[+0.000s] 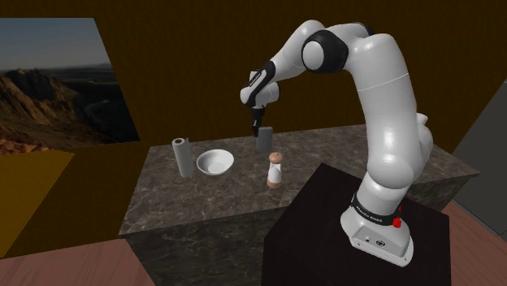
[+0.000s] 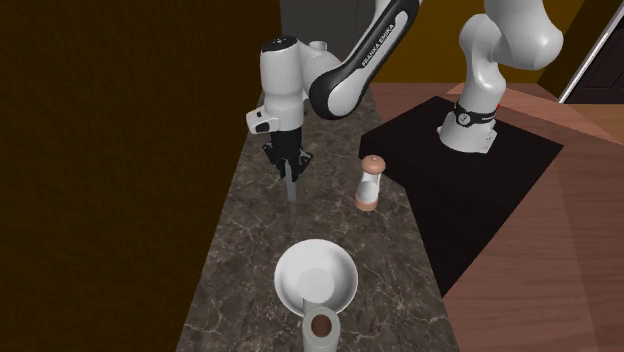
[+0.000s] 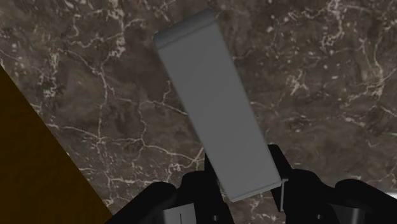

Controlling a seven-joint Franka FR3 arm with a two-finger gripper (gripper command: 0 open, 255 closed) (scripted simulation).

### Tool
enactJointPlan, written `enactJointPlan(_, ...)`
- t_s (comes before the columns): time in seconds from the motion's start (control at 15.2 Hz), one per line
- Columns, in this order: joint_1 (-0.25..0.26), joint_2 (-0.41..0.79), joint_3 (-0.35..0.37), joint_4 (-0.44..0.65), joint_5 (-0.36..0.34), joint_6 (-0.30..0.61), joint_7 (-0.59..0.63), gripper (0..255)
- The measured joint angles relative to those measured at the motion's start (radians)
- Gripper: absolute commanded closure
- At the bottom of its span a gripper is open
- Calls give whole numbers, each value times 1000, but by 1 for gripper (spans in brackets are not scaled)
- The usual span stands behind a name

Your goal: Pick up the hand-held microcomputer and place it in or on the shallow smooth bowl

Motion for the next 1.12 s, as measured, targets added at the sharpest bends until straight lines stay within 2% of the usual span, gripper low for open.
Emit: enactJointPlan(1.12, 19, -145, -27, 24, -43, -166, 29, 255)
